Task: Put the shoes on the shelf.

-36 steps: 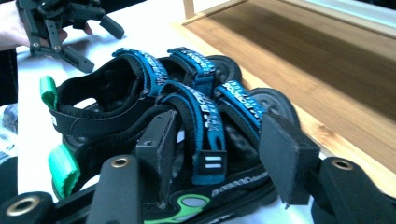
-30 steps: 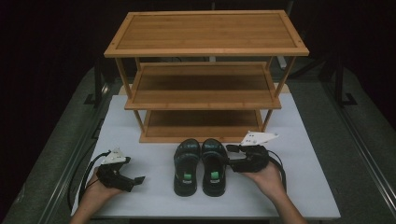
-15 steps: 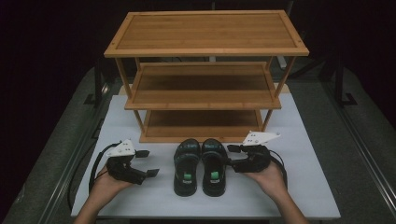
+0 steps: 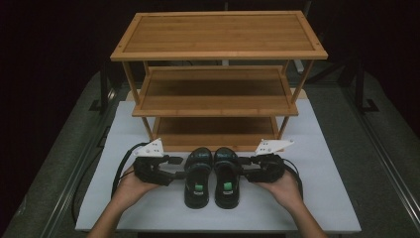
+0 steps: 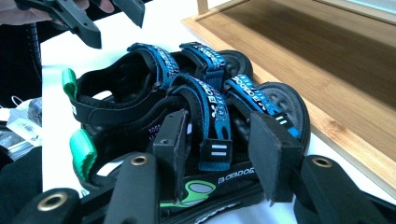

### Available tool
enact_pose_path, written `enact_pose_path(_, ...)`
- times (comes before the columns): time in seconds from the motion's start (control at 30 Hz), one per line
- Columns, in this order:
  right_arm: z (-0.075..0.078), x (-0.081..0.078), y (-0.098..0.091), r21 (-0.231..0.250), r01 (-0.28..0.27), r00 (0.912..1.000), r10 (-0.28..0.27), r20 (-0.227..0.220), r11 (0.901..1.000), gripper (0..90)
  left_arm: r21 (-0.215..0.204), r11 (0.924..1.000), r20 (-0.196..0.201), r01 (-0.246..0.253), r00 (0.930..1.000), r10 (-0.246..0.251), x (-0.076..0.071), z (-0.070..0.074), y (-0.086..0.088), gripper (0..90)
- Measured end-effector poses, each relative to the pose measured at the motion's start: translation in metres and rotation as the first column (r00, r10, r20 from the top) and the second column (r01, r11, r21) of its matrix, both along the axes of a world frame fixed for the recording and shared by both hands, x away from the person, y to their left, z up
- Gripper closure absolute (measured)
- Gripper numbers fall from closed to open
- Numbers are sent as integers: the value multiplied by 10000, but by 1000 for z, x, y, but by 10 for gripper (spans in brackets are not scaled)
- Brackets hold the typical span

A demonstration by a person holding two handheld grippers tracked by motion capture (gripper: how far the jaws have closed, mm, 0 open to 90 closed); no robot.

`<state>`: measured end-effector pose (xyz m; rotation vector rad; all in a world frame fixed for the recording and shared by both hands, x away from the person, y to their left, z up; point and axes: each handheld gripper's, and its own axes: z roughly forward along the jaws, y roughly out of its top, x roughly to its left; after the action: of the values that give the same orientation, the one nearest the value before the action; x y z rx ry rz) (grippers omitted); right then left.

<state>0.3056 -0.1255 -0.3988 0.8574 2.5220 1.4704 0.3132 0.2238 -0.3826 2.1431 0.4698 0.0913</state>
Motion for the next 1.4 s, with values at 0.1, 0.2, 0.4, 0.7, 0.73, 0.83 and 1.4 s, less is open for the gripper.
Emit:
enact_pose_path(0.1, -1, 2, 1, 6, -53, 10000, 53, -70, 10000, 577, 38, 9998, -181, 201, 9996, -200, 5, -4, -10, 484)
enact_pose_path(0.2, -3, 4, 3, -32, -107, 9998, 107, -169, 9999, 581, 56, 9994, -265, 329, 9991, -327, 8, -8, -16, 516)
enact_pose_path(0.4, -9, 6, 7, -110, -261, 9989, 256, -392, 9996, 611, 308, 9993, -375, 226, 9991, -214, 9, -15, -21, 574)
enact_pose_path(0.7, -13, 5, 10, -139, -132, 9983, 124, -576, 9998, 679, 634, 9980, -309, -32, 9995, 52, 8, -22, -22, 660)
enact_pose_path(0.73, -13, 5, 11, -174, -83, 9984, 73, -569, 9998, 686, 753, 9971, -239, -60, 9997, 78, 7, -21, -22, 677)
enact_pose_path(0.83, -12, 3, 13, -237, 74, 9986, -87, -516, 9997, 698, 885, 9959, -49, -161, 9999, 166, 5, -19, -23, 705)
enact_pose_path(1.4, 6, 16, 9, 604, 940, 9955, -944, 34, 9937, 707, 160, 9945, 703, -1033, 9923, 1019, 14, -4, -27, 724)
